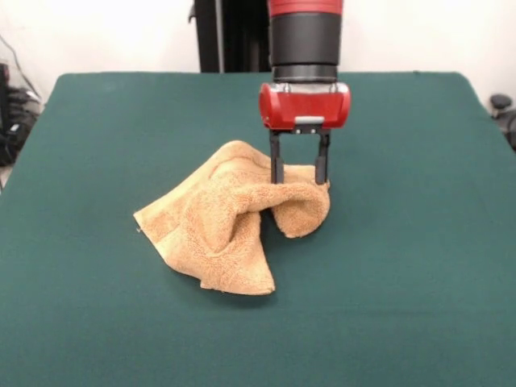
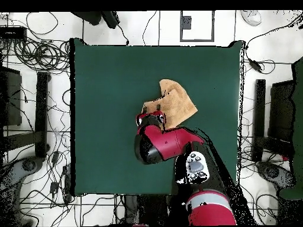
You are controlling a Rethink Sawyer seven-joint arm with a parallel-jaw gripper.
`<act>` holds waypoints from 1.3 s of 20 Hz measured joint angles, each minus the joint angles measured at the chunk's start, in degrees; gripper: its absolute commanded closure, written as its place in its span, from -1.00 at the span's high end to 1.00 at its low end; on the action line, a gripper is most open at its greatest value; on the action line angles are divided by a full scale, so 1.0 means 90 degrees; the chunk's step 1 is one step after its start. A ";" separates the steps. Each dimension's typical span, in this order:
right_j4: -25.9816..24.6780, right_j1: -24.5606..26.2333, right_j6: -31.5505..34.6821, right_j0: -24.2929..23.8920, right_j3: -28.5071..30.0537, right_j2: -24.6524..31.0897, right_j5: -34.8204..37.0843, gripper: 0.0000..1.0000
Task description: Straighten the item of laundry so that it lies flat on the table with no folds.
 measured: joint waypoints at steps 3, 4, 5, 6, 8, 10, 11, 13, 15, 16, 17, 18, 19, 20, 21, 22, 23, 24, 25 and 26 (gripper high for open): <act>0.0003 0.0096 0.0000 -0.0008 -0.0003 -0.0064 -0.0089 1.00; 0.0004 0.0113 0.0000 -0.0007 -0.0002 -0.0090 -0.0106 1.00; 0.0013 0.0131 0.0000 -0.0001 -0.0001 -0.0137 -0.0135 1.00; 0.0046 0.0138 0.0000 0.0012 0.0002 -0.0180 -0.0163 1.00; 0.0140 0.0144 0.0000 0.0041 0.0017 -0.0275 -0.0233 1.00; 0.0270 0.0131 0.0000 0.0063 0.0060 -0.0371 -0.0310 1.00; 0.0340 0.0119 0.0000 0.0069 0.0092 -0.0414 -0.0345 1.00; 0.0472 0.0092 0.0000 0.0068 0.0157 -0.0473 -0.0365 1.00; 0.0935 -0.0010 0.0000 0.0077 0.0379 -0.0586 -0.0365 -1.00; 0.0959 -0.0017 0.0000 0.0078 0.0391 -0.0588 -0.0365 -1.00; 0.0984 -0.0023 0.0000 0.0079 0.0403 -0.0590 -0.0365 -1.00; 0.1009 -0.0029 0.0000 0.0079 0.0415 -0.0593 -0.0365 -1.00; 0.1250 -0.0089 0.0000 0.0076 0.0551 -0.0593 -0.0379 -1.00; 0.1358 -0.0115 0.0000 0.0067 0.0623 -0.0587 -0.0392 -1.00; 0.1456 -0.0137 0.0001 0.0051 0.0703 -0.0580 -0.0406 -1.00; 0.1533 -0.0172 0.0001 -0.0015 0.0811 -0.0525 -0.0422 -1.00; 0.1609 -0.0207 0.0001 -0.0081 0.0919 -0.0470 -0.0438 -1.00; 0.1629 -0.0227 0.0001 -0.0139 0.0975 -0.0421 -0.0443 -1.00; 0.1647 -0.0255 0.0001 -0.0253 0.1067 -0.0329 -0.0453 -1.00; 0.1649 -0.0261 0.0001 -0.0383 0.1142 -0.0229 -0.0461 -1.00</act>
